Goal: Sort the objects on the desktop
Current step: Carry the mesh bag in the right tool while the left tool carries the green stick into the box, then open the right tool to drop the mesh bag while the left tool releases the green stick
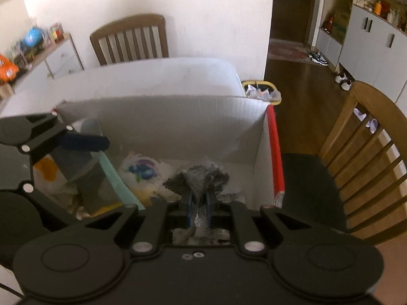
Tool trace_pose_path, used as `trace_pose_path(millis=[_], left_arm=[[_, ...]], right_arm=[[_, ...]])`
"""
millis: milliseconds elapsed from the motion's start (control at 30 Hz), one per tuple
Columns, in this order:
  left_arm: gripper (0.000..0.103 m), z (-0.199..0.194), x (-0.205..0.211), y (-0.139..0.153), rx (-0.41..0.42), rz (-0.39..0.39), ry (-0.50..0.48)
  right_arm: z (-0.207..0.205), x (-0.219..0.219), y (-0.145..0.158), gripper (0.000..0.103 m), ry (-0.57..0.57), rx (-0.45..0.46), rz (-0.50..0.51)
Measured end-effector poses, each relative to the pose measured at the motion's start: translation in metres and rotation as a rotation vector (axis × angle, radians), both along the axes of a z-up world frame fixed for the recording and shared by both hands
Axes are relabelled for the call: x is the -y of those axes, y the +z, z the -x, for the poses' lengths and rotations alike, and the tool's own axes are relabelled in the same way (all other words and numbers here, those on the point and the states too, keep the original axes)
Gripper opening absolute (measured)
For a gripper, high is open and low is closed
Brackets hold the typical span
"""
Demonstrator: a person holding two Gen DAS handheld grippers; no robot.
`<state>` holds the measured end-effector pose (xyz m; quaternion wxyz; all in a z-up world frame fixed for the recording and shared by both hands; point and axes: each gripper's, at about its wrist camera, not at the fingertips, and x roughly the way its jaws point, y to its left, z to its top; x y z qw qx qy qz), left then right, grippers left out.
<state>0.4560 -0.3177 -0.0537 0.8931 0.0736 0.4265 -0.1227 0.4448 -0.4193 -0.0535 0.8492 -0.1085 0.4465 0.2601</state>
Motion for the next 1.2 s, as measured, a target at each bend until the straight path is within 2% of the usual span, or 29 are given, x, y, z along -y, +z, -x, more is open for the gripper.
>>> trace_pose_path(millis=[67, 333, 533, 900, 1000, 1133, 1200], left_arm=[[0.098, -0.002, 0.001, -0.002, -0.014, -0.008, 0.001], [0.098, -0.011, 0.0, -0.01, -0.08, -0.005, 0.016], [0.098, -0.012, 0.002, -0.012, -0.089, -0.009, 0.01], [0.098, -0.011, -0.001, -0.011, -0.083, -0.004, 0.015], [0.098, -0.009, -0.002, -0.008, -0.074, 0.004, 0.027], [0.098, -0.006, -0.005, -0.003, -0.058, 0.024, 0.039], [0.098, -0.004, -0.006, 0.001, -0.048, 0.038, 0.039]], right_arm=[[-0.001, -0.004, -0.002, 0.01, 0.002, 0.006, 0.037], [-0.006, -0.006, -0.01, 0.011, -0.004, -0.02, 0.02], [-0.005, -0.005, -0.013, 0.013, -0.004, -0.03, 0.022], [0.001, -0.001, -0.002, 0.024, -0.008, -0.02, -0.003], [0.003, 0.003, 0.003, 0.03, -0.007, -0.014, -0.024], [0.008, 0.008, 0.011, 0.042, -0.019, 0.003, -0.044], [0.009, 0.012, 0.016, 0.044, -0.029, 0.011, -0.053]])
